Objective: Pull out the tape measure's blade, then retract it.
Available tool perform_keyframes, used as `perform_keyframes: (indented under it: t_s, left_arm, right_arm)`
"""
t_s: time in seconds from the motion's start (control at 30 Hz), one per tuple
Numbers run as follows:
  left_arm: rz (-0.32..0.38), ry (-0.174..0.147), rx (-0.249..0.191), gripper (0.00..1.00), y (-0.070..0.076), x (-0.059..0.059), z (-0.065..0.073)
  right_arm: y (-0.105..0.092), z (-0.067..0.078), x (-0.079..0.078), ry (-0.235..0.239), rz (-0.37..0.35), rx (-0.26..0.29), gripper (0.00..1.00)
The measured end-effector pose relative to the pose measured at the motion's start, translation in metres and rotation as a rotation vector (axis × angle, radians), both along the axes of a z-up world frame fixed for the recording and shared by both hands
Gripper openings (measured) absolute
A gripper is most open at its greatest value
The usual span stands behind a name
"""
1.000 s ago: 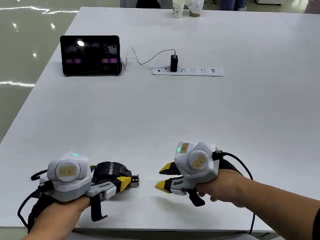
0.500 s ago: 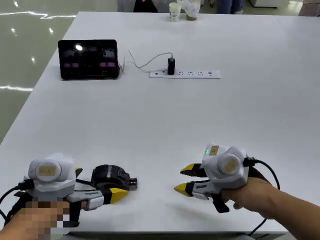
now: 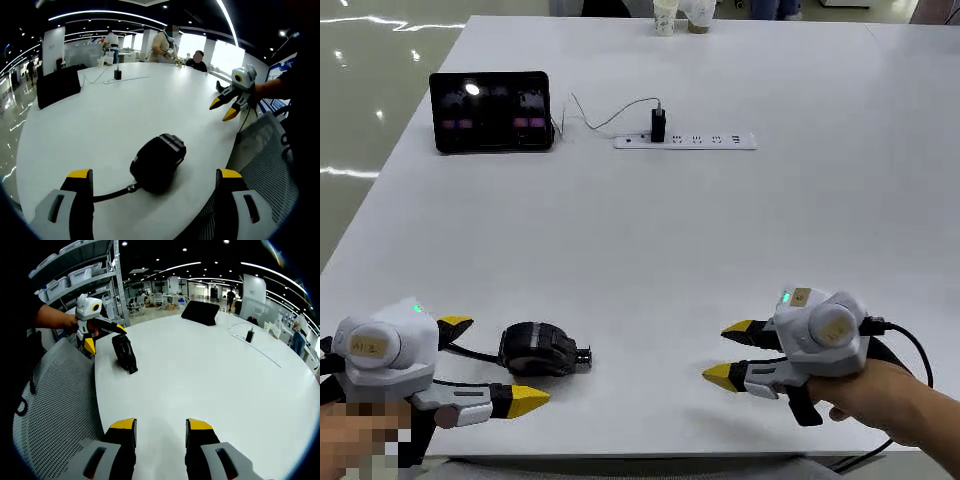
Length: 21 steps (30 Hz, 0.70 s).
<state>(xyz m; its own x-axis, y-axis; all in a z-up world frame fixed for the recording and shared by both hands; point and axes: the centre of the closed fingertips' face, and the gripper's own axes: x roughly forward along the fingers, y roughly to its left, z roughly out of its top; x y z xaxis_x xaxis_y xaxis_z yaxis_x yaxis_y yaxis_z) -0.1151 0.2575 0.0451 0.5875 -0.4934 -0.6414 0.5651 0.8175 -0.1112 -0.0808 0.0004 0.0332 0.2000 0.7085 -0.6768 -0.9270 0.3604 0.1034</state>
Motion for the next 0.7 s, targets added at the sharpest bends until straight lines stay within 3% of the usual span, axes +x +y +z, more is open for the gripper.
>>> perform_keyframes:
  t_s: [0.13,0.23,0.4,0.6,0.7]
  left_arm:
    - [0.006,0.011,-0.008,0.99,0.006,0.002,0.002]
    - [0.016,-0.003,0.001,0.99,0.013,0.004,0.005]
    - [0.040,0.021,0.011,0.99,0.025,0.003,0.004]
    - [0.021,0.018,0.007,0.99,0.030,-0.004,0.008]
    - [0.003,0.046,0.011,0.99,0.033,-0.012,0.006]
  right_arm:
    - [-0.015,-0.003,-0.001,0.003,-0.016,-0.019,0.39]
    - [-0.025,-0.003,-0.001,-0.003,-0.026,-0.035,0.42]
    - [-0.047,-0.008,-0.002,-0.037,-0.004,-0.092,0.49]
    - [-0.070,-0.007,-0.001,-0.021,-0.048,-0.097,0.55]
    - [-0.084,-0.008,-0.002,-0.010,-0.082,-0.105,0.62]
